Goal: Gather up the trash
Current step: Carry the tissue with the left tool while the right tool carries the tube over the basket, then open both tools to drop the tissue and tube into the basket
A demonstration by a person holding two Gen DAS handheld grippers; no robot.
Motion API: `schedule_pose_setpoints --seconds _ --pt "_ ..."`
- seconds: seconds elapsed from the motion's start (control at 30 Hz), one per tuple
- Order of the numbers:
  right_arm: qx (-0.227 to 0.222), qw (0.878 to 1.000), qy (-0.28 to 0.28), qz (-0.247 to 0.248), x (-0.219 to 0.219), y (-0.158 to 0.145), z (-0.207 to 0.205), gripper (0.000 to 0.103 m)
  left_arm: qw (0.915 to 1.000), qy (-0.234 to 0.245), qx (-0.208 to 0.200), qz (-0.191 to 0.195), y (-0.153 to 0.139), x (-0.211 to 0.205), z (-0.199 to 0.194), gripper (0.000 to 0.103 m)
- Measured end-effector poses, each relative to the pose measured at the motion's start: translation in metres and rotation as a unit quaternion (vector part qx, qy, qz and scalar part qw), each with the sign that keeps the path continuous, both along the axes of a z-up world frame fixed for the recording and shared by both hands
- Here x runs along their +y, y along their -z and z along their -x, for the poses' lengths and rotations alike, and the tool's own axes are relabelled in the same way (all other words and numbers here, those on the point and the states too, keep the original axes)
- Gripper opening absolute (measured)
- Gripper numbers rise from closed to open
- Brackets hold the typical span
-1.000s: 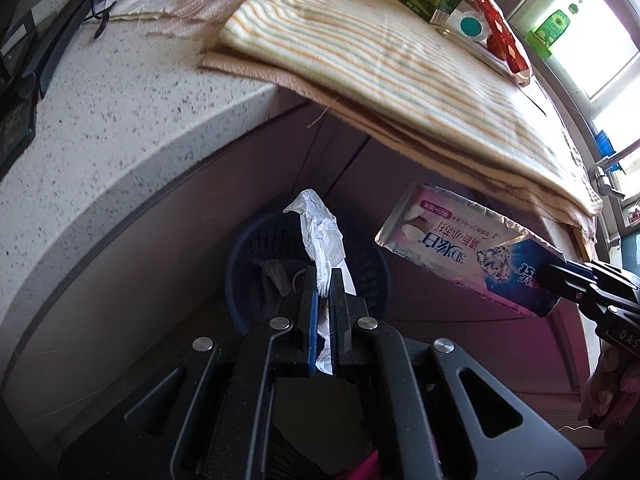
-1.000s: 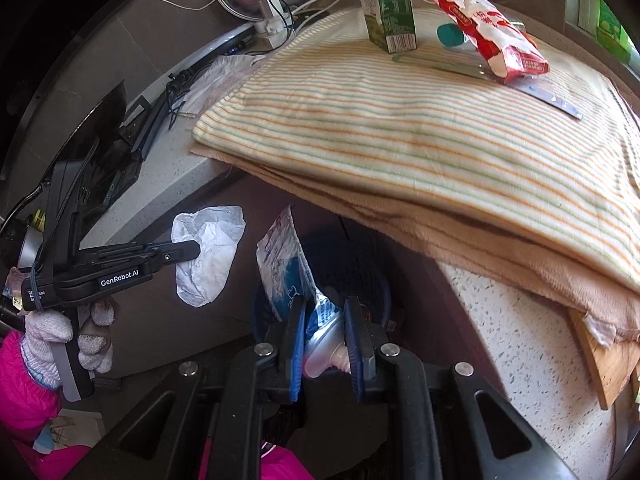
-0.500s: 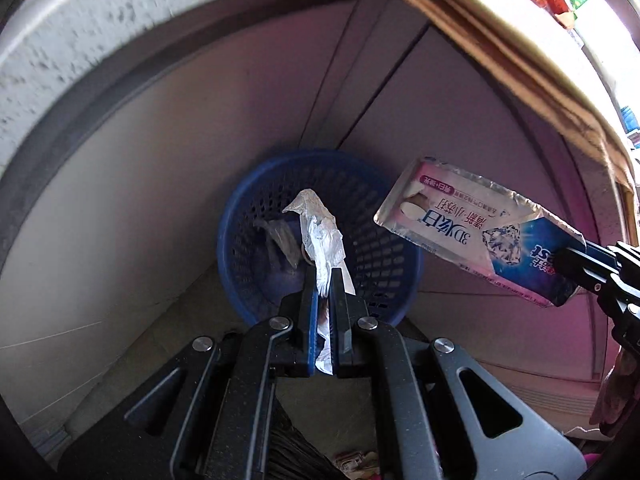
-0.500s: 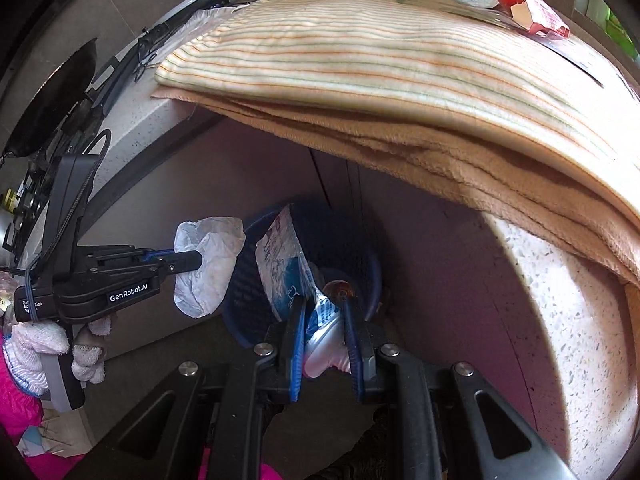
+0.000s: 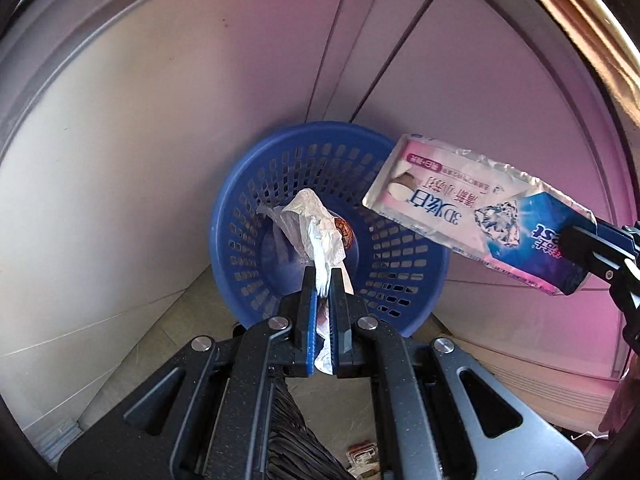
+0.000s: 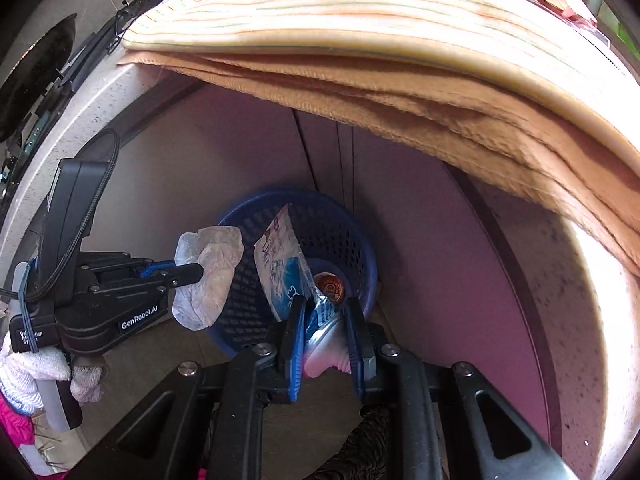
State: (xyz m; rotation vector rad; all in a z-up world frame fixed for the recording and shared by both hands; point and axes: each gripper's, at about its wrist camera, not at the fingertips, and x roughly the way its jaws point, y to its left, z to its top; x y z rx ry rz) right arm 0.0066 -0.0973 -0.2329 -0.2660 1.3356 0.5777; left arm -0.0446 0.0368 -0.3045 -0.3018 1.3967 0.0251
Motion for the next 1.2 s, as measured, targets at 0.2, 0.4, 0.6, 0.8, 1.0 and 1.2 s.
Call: schedule_pose_setpoints --seconds 0.2,0.4,0.6,0.8,1.0,1.2 --pt "-0.005 1.000 -0.003 0.005 0.014 0.003 -0.003 0.019 1.0000 -0.001 0.001 -0.004 -0.001 -0.001 -0.006 0.002" --pt "-0.013 1.000 -0.009 0.002 0.012 -0.002 0.002 0.023 0.9999 0.002 -0.008 -0.011 -0.013 0.000 -0.010 0.033" --pt "-0.024 1.000 -0.012 -0.006 0.008 -0.012 0.014 0.054 0.9998 0.002 -0.012 -0.018 -0.022 0.002 -0.010 0.036" --pt "-0.026 0.999 -0.011 -0.016 0.003 -0.023 0.014 0.054 0.9997 0.001 -0.011 -0.021 -0.024 0.006 -0.011 0.036" --pt "-0.025 0.999 -0.008 -0.022 -0.003 -0.031 0.014 0.054 0.9995 0.001 -0.017 -0.026 -0.026 0.012 -0.011 0.036" --pt "-0.026 0.999 -0.013 -0.036 -0.007 -0.048 0.008 0.062 0.9991 0.007 -0.028 -0.032 -0.037 0.013 -0.011 0.036"
